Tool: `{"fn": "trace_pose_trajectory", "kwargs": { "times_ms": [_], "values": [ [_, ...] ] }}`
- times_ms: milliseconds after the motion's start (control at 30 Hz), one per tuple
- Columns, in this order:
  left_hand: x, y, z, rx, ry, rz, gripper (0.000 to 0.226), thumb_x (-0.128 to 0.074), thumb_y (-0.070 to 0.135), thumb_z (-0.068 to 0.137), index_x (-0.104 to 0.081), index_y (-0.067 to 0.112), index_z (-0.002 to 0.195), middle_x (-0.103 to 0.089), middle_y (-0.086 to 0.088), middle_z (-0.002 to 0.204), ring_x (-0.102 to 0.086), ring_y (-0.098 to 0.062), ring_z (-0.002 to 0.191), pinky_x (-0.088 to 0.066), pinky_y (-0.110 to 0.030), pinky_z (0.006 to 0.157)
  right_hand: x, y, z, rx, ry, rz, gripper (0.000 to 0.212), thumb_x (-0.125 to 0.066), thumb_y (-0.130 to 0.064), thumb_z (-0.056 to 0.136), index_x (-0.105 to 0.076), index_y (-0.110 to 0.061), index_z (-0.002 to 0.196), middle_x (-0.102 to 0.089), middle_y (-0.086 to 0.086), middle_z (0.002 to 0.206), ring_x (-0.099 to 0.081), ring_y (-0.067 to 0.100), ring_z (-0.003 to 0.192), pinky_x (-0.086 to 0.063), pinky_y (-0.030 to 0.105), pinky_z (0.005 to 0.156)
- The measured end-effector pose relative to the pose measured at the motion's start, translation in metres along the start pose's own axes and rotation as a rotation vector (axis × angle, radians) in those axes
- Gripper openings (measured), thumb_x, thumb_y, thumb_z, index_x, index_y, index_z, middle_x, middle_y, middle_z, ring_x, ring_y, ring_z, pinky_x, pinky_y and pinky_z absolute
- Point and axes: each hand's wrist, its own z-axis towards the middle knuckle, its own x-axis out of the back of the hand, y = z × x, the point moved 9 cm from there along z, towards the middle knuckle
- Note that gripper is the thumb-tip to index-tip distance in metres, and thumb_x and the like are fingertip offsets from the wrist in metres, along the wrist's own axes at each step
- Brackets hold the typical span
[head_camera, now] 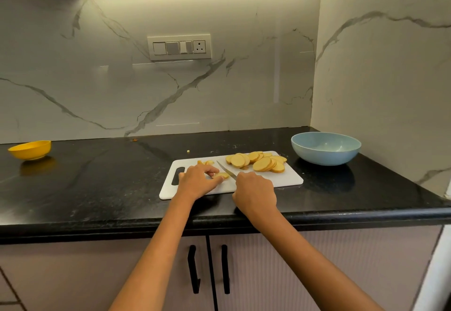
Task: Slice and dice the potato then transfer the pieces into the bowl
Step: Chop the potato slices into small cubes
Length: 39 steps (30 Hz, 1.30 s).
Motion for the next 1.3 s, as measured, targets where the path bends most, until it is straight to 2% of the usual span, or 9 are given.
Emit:
{"fn": "trace_pose_trajectory", "kwargs": {
  "times_ms": [133, 267, 400, 533, 767, 933, 1300],
  "values": [
    [-0.003, -0.002, 0.002, -0.001, -0.015, -0.012, 0.030, -0.058, 0.038, 0.088, -0.063, 0.030, 0.117, -0.063, 0.009, 0.117, -0.052, -0.020, 0.112, -0.035, -0.044, 0.101, 0.000, 0.008, -0.002, -0.054, 0.021, 0.037, 0.025, -0.046, -0.021, 0.096, -0.054, -0.011, 0.118, -0.061, 0.007, 0.110, -0.060, 0.019, 0.094, -0.040, 0.025, 0.071],
    [-0.002, -0.008, 0.004, 0.025, -0.010, -0.044, 0.031, -0.060, 0.033, 0.088, -0.064, 0.028, 0.118, -0.063, 0.008, 0.118, -0.054, -0.020, 0.108, -0.039, -0.046, 0.100, 0.000, 0.011, -0.003, -0.073, 0.000, 0.015, 0.025, -0.047, -0.021, 0.096, -0.054, -0.011, 0.118, -0.061, 0.007, 0.110, -0.060, 0.020, 0.096, -0.042, 0.026, 0.074],
    [-0.002, -0.010, 0.004, 0.036, -0.008, -0.093, 0.030, -0.064, 0.033, 0.086, -0.065, 0.028, 0.116, -0.067, 0.008, 0.110, -0.054, -0.025, 0.111, -0.041, -0.048, 0.098, 0.000, 0.005, -0.001, -0.041, -0.016, -0.032, 0.026, -0.046, -0.022, 0.097, -0.053, -0.011, 0.120, -0.061, 0.008, 0.111, -0.060, 0.020, 0.097, -0.043, 0.026, 0.077],
    [-0.003, -0.012, 0.004, 0.050, -0.012, -0.092, 0.030, -0.065, 0.035, 0.085, -0.067, 0.028, 0.114, -0.066, 0.007, 0.114, -0.053, -0.027, 0.113, -0.041, -0.049, 0.098, 0.000, -0.004, -0.003, 0.028, -0.031, -0.054, 0.028, -0.046, -0.022, 0.097, -0.052, -0.009, 0.121, -0.059, 0.009, 0.112, -0.059, 0.021, 0.098, -0.042, 0.027, 0.077],
    [-0.003, -0.009, 0.002, 0.042, -0.019, -0.057, 0.031, -0.063, 0.038, 0.085, -0.066, 0.029, 0.115, -0.066, 0.006, 0.113, -0.053, -0.026, 0.112, -0.042, -0.048, 0.097, 0.000, -0.007, 0.001, 0.016, -0.019, -0.055, 0.026, -0.044, -0.017, 0.097, -0.054, -0.009, 0.120, -0.060, 0.009, 0.113, -0.060, 0.022, 0.098, -0.043, 0.027, 0.076],
    [-0.001, -0.007, -0.001, 0.047, -0.015, -0.011, 0.035, -0.061, 0.048, 0.083, -0.066, 0.032, 0.114, -0.061, 0.006, 0.124, -0.052, -0.022, 0.116, -0.039, -0.045, 0.100, 0.001, -0.002, -0.003, -0.032, 0.000, 0.003, 0.025, -0.046, -0.019, 0.097, -0.053, -0.009, 0.119, -0.060, 0.008, 0.112, -0.060, 0.021, 0.097, -0.040, 0.026, 0.073],
    [-0.001, -0.005, -0.002, 0.042, -0.013, -0.045, 0.024, -0.064, 0.042, 0.082, -0.071, 0.032, 0.103, -0.063, 0.008, 0.121, -0.053, -0.018, 0.114, -0.040, -0.045, 0.099, 0.000, -0.007, -0.008, -0.044, -0.016, 0.031, 0.028, -0.048, -0.023, 0.096, -0.052, -0.010, 0.121, -0.059, 0.009, 0.113, -0.059, 0.021, 0.100, -0.042, 0.028, 0.078]
  ]
}}
